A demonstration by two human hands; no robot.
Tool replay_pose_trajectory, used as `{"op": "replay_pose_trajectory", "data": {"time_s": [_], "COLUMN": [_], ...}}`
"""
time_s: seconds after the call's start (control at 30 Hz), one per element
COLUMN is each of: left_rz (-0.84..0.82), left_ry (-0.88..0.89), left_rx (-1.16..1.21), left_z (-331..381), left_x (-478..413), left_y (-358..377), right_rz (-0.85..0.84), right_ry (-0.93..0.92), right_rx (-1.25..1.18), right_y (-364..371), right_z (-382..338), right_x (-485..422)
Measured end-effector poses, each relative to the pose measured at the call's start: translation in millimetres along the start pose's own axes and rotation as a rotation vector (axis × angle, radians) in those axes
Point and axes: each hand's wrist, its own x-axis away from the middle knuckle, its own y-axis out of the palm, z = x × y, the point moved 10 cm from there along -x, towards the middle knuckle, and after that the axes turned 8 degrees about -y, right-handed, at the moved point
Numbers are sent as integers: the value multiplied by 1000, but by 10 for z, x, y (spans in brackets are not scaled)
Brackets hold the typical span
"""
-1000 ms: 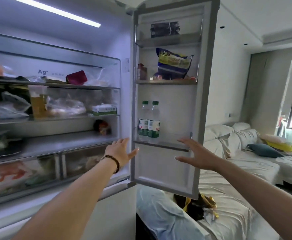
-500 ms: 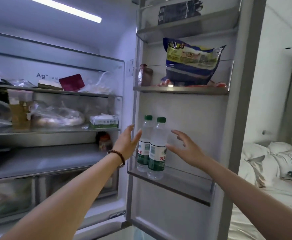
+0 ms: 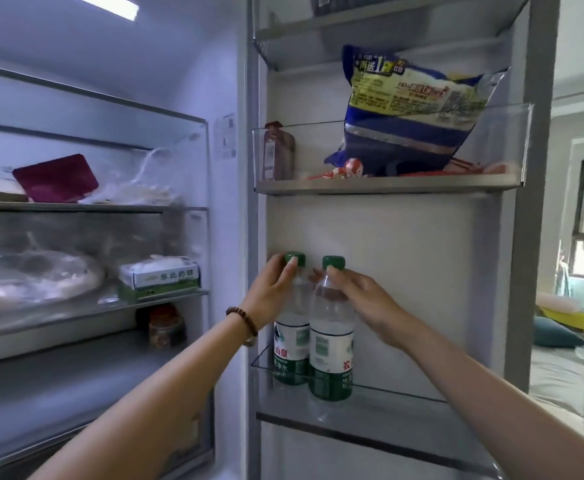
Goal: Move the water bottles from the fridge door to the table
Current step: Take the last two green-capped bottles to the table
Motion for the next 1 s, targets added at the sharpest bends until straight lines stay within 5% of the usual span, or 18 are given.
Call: {"op": "replay_pose_trajectory", "data": {"time_s": [0.43,0.8,1.0], "left_rz": [-238,23,143], "left_ry": [4,172,303], "left_rx": [344,508,478], "left_z": [-95,512,1281], "left_x": [102,272,434], "left_y": [270,-140,-545], "right_rz": [318,557,450], "right_ry": [-121,-303,-520], "right_rx": [-147,-127,-59], "right_y": [-132,-334,-321], "right_z": [-74,-531,-1401], "right_x": [160,206,194]}}
